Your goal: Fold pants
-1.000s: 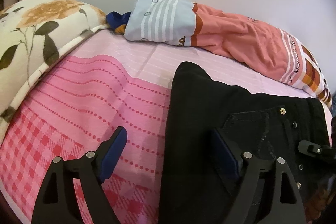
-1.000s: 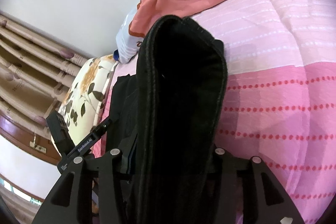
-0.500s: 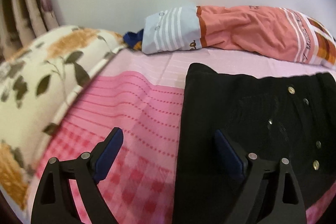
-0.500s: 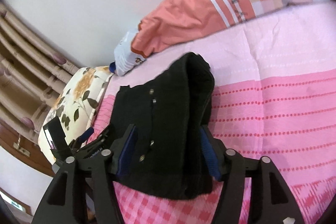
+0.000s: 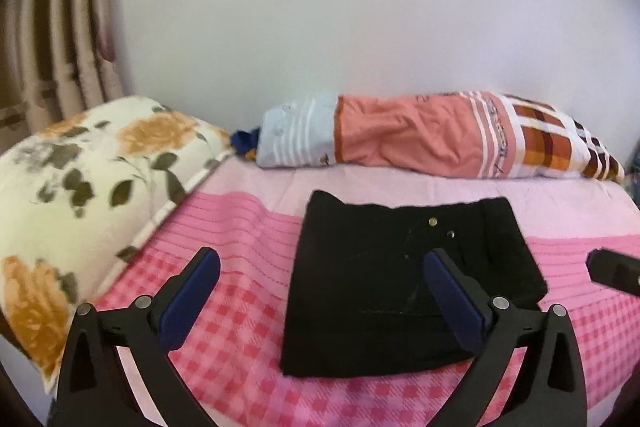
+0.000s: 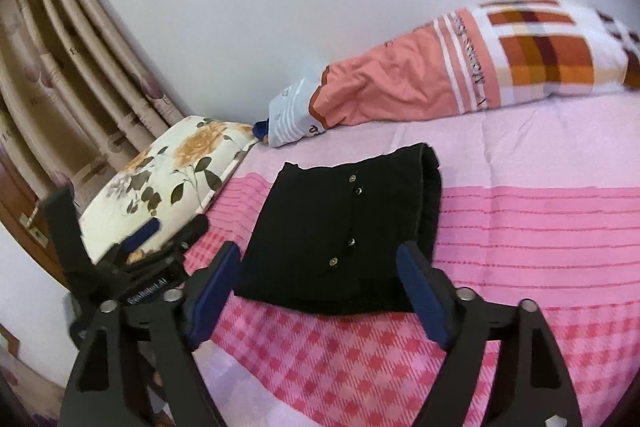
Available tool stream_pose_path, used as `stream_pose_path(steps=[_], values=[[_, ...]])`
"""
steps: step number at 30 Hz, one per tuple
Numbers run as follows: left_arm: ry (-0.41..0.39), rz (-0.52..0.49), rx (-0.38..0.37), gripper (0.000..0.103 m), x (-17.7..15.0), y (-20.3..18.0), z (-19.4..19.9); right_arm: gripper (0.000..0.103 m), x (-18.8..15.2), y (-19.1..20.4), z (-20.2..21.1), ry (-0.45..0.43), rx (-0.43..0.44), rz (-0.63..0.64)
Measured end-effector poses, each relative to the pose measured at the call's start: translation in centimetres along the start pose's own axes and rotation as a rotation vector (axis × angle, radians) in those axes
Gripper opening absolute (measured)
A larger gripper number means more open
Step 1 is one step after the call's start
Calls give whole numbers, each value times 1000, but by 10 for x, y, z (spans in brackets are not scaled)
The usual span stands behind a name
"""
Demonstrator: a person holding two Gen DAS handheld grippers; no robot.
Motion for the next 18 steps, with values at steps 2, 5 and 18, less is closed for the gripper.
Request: stream_pose_path(steps=[2,5,18], values=[[-19,8,19,102,4,-2,17,80,-3,2,11,-15,-21,13],[-47,13,6,102,7,-4,40,84,-8,5,25,-37,-42,26],[-160,-96,-131,103,26,-39,135,88,-21,17,71,-85,-17,20]])
Point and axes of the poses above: each gripper's, at about its wrist camera, not at the fingertips, and z roughly against the way its jaws point, y to its left, x to its top, the point moved 6 cm from there along -z, roughly the way its jaws point, and after that the axes turned 3 degrees about y, right-handed, at the moved point
